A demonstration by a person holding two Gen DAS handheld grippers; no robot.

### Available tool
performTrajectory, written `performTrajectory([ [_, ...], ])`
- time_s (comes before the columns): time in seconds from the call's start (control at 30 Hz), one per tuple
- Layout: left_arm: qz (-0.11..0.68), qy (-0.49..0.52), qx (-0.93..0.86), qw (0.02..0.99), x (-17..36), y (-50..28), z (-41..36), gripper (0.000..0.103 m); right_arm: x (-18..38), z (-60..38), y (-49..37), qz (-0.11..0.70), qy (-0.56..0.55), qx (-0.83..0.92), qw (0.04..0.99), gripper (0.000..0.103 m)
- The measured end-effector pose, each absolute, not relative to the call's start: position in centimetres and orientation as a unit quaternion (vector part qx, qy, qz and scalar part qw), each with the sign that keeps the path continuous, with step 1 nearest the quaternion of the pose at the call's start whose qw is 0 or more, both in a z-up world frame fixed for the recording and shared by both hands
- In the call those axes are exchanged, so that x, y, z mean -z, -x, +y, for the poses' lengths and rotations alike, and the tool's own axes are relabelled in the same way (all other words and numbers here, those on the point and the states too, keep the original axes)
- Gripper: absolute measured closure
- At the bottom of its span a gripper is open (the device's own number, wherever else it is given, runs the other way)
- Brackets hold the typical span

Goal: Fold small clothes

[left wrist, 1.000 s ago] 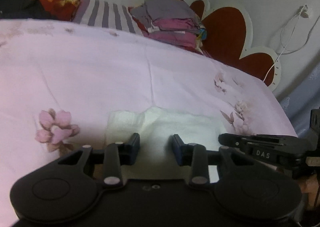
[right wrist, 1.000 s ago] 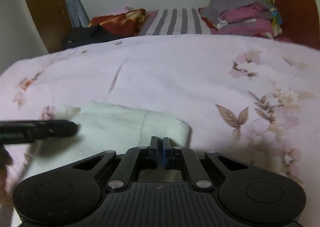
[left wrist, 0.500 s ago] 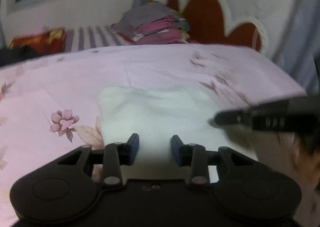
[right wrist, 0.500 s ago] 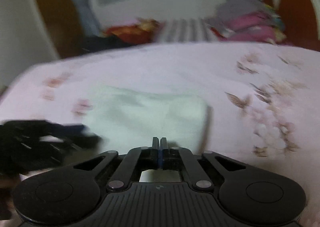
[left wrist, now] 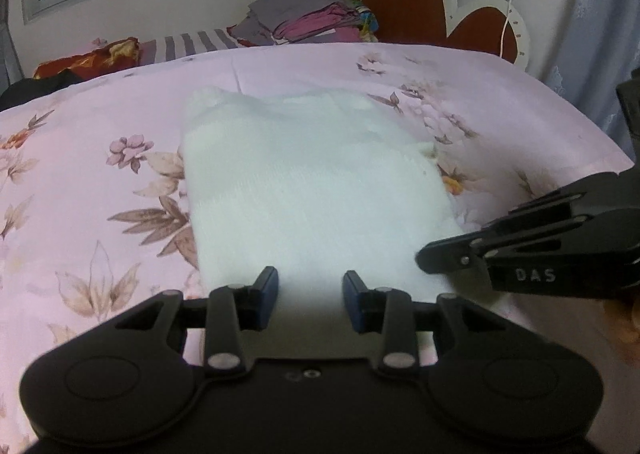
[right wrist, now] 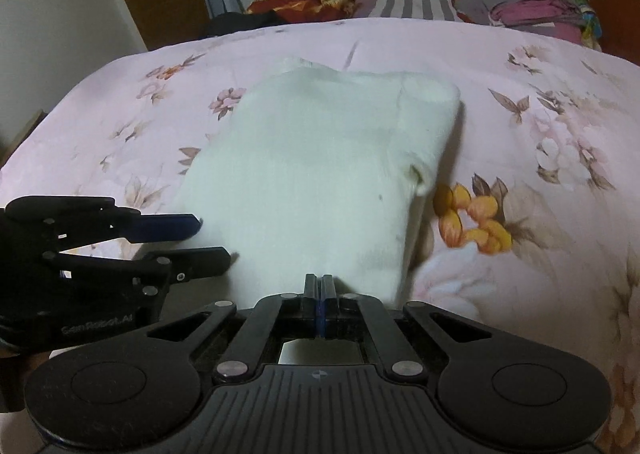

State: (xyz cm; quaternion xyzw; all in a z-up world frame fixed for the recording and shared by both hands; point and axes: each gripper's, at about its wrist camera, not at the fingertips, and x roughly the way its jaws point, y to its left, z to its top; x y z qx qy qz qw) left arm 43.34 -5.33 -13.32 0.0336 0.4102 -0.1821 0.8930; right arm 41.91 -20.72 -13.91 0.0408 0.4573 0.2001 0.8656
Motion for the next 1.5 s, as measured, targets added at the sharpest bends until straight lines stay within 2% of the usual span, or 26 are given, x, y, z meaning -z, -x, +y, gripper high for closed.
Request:
performTrajectory([
  [0.4,0.416,-0.031,0.16,0.895,13.8,-39.4,-6.2,0.069,14.2,-21.5,-37.8,0.462,-0.007,-0.218,0.86,0.103],
  [0.57,0.403,-0.015,0.146,0.904,12.4,-37.9,-5.8,0.068,12.8,-22.0,-36.8,0.432,-0.008,-0.225,0.874,0.103],
  [0.63,0.419,-0.027,0.132,0.898,12.9,-37.7,-5.8,0.067,12.2,-22.2,-36.5,0.419,-0.009,-0.23,0.878,0.103],
  [0.73,0.433,-0.04,0.128,0.891,14.0,-37.4,-5.9,0.067,14.3,-21.8,-37.0,0.458,0.0,-0.236,0.857,0.103],
  [0.83,0.425,-0.024,0.127,0.896,13.0,-37.0,-5.5,0.067,14.0,-22.2,-36.7,0.451,-0.004,-0.24,0.86,0.103],
  [0.97,0.409,0.006,0.102,0.907,11.9,-38.0,-3.9,0.057,12.6,-24.1,-37.0,0.425,-0.047,-0.23,0.874,0.103],
  [1.03,0.403,0.007,0.078,0.912,11.6,-39.0,-3.4,0.028,12.2,-25.4,-37.8,0.414,-0.084,-0.211,0.881,0.103],
  [1.07,0.399,0.009,0.07,0.914,11.4,-39.6,-3.3,0.019,12.0,-25.9,-38.3,0.414,-0.098,-0.202,0.882,0.103],
  [1.17,0.394,0.024,0.057,0.917,11.1,-41.3,-2.8,0.015,11.7,-27.0,-40.1,0.412,-0.12,-0.187,0.884,0.103],
  [1.4,0.39,0.054,0.05,0.918,11.4,-45.6,-2.8,0.017,10.0,-26.5,-43.6,0.363,-0.115,-0.192,0.905,0.103],
  [1.5,0.429,0.067,0.048,0.899,13.3,-47.9,-3.0,0.018,10.9,-25.0,-45.7,0.366,-0.105,-0.207,0.901,0.103],
])
